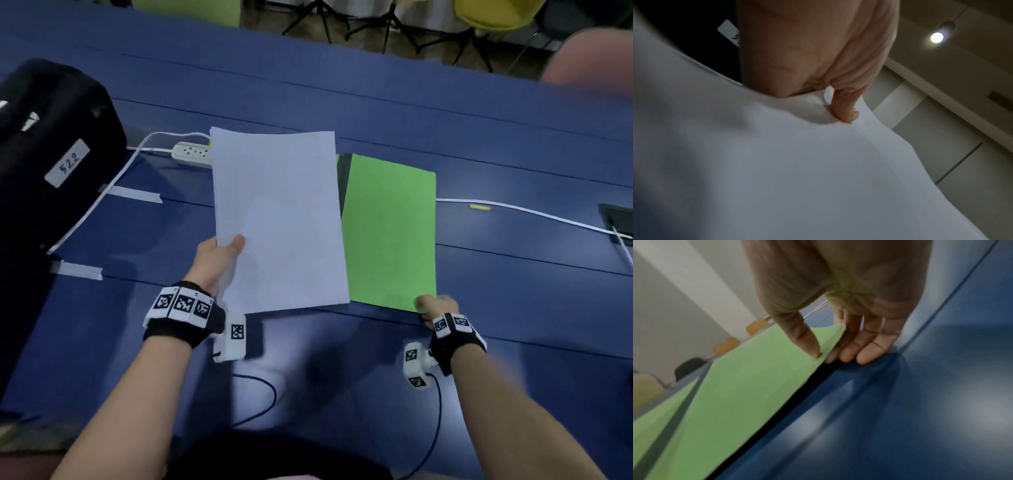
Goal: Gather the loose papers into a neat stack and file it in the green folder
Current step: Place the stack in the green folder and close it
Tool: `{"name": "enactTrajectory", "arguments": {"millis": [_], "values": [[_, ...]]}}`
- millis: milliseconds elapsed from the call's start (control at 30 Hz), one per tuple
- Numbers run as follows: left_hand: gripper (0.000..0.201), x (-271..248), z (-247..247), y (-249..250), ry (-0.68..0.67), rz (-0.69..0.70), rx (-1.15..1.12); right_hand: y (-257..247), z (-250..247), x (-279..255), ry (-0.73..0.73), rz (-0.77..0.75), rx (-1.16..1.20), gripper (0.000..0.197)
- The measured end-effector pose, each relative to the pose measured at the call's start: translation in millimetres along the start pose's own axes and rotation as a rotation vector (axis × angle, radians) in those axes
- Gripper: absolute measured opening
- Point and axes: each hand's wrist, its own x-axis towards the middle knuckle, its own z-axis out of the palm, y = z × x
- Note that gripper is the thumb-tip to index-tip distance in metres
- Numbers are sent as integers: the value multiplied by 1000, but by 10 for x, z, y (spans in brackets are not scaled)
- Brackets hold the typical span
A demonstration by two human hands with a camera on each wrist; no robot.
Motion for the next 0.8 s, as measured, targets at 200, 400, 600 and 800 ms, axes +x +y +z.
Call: {"name": "enactTrajectory", "arguments": {"millis": [200,400,600,800], "values": [[18,-274,2,-274,-5,-6,-30,339,-87,-380,-100,-89,52,44],[19,-416,-108,-366,-44,14,-37,456,61,-607,-67,-305,-117,56],[31,-418,-228,-380,-35,12,-11,557,-236,-725,-171,-137,-591,54],[32,-427,-133,-528,-68,-18,-1,677,-281,-894,-113,-110,-696,55]]}}
